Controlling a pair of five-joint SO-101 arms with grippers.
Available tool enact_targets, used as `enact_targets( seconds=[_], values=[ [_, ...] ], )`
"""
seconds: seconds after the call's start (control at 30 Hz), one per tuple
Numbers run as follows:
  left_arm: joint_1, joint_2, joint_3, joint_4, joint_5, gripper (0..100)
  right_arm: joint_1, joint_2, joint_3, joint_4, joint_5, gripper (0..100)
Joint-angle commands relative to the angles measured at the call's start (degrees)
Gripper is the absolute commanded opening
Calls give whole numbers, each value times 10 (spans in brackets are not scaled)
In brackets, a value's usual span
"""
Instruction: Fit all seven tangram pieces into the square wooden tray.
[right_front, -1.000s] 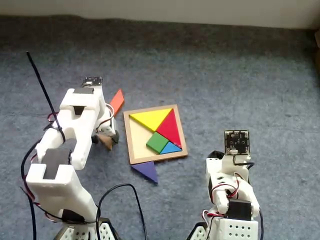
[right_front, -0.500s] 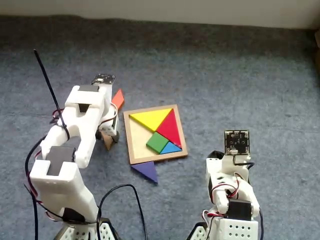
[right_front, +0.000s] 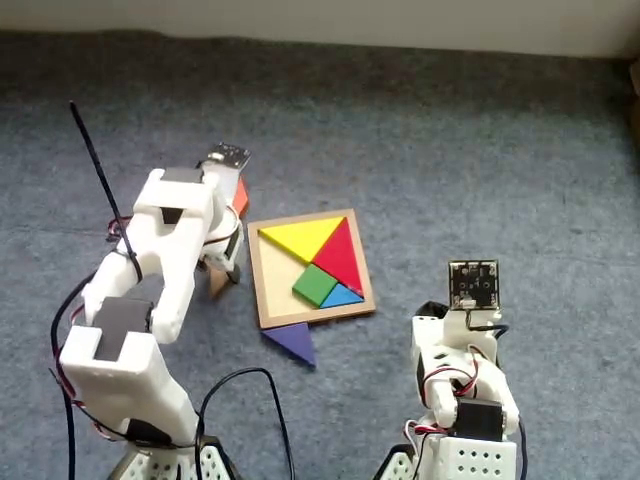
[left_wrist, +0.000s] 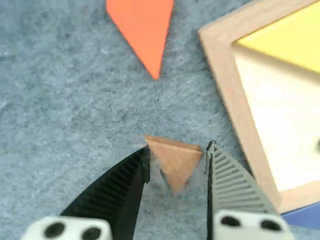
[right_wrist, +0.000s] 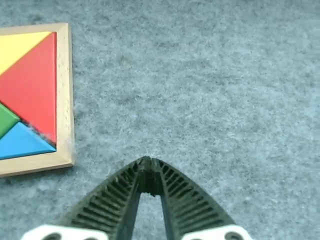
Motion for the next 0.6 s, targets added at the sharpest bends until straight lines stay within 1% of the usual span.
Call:
enact_targets(
  seconds=[0.0, 0.13, 0.23, 0.3, 0.5, 0.57],
  values=[
    [39, -75, 21, 1, -9, 191, 7, 4, 85, 6, -2, 9],
    [84, -112, 49, 1, -9, 192, 7, 4, 85, 6, -2, 9],
    [91, -114, 51, 1, -8, 192, 7, 4, 85, 6, -2, 9],
    [73, -118, 53, 1, -8, 194, 7, 4, 85, 6, -2, 9],
    [-22, -114, 55, 4, -5, 194, 7, 4, 85, 6, -2, 9],
    [-38, -114, 63, 0, -5, 210, 7, 4, 85, 6, -2, 9]
  ],
)
